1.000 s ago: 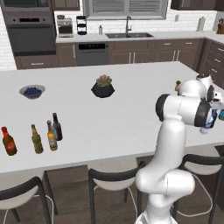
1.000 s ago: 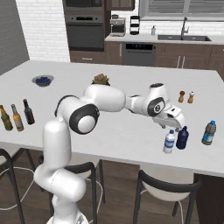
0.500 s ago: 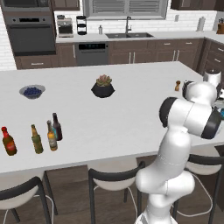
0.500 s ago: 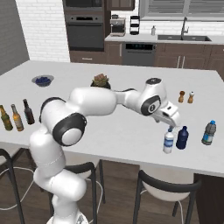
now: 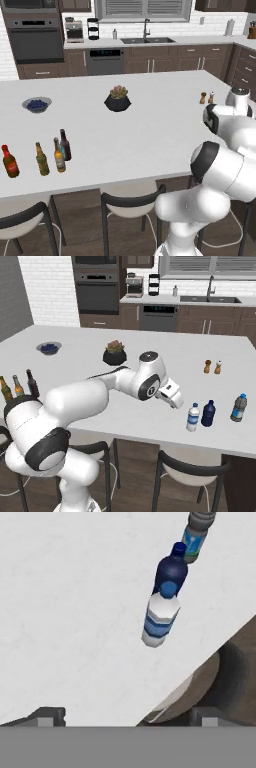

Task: Move the plastic bottles in the middle to the plastics group, and the glass bottles in the middle to the glass group.

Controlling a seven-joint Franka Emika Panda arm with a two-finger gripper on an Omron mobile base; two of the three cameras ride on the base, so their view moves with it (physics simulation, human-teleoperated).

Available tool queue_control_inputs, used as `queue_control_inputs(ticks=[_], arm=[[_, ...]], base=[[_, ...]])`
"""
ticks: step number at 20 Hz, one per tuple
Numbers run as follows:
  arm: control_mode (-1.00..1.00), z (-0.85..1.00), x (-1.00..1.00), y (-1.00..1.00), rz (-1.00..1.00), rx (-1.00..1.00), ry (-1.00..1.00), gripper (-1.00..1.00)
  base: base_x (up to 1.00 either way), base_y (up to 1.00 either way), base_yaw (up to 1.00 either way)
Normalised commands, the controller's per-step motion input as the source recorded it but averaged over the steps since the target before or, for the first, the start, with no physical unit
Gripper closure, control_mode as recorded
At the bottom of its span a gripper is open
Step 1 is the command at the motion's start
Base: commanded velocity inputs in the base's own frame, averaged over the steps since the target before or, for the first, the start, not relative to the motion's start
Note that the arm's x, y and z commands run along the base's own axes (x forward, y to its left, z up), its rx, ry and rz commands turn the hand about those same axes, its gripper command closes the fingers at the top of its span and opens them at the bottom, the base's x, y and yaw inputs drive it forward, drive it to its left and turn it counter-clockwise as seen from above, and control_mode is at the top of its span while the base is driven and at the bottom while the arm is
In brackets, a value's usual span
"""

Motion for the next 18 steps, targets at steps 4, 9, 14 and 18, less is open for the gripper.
queue_control_inputs(ticks=[4,9,14,18], arm=[[-1.00,0.08,-0.45,0.97,0.04,0.00,-0.01,-1.00],[-1.00,0.09,-0.45,0.90,0.04,0.00,0.00,-1.00],[-1.00,0.08,-0.59,0.72,0.05,0.00,-0.01,-1.00],[-1.00,0.12,-0.63,0.69,0.07,0.00,0.00,-1.00]], base=[[0.00,0.00,0.00],[0.00,0.00,0.00],[0.00,0.00,0.00],[0.00,0.00,0.00]])
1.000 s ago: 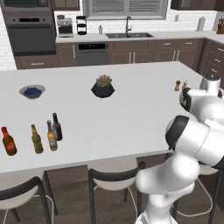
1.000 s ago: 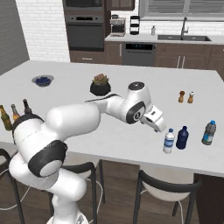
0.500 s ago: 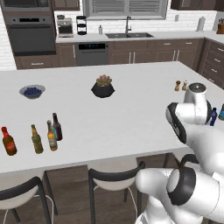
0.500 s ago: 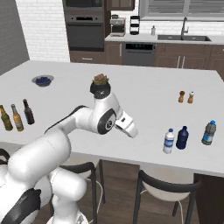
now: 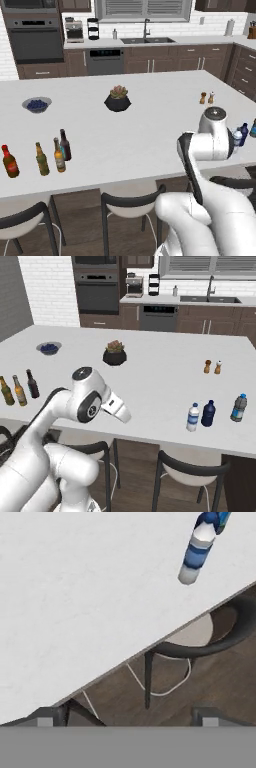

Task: Move the plastic bottles in the middle to the plastics group, and the glass bottles in the middle to the glass group.

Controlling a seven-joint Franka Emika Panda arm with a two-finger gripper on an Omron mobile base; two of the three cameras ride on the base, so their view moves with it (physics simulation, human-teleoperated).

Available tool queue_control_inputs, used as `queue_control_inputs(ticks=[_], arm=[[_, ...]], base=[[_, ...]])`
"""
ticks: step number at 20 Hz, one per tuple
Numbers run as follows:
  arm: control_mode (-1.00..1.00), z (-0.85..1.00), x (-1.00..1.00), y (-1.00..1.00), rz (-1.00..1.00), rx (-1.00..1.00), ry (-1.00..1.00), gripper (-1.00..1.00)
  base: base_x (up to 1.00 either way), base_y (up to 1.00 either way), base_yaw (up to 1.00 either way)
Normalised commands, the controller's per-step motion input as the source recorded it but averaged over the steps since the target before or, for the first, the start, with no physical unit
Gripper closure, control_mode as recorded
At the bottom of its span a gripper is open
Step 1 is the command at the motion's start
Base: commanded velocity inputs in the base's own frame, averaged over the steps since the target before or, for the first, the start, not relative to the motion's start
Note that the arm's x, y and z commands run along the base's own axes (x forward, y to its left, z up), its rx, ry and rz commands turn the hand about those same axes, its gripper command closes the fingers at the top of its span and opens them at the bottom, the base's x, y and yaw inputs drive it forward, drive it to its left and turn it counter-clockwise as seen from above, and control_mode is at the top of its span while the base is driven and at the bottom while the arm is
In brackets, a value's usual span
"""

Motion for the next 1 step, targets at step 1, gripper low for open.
queue_control_inputs(ticks=[1], arm=[[-1.00,0.12,-0.68,0.65,0.09,0.00,0.00,-1.00]], base=[[0.00,0.00,0.00]])
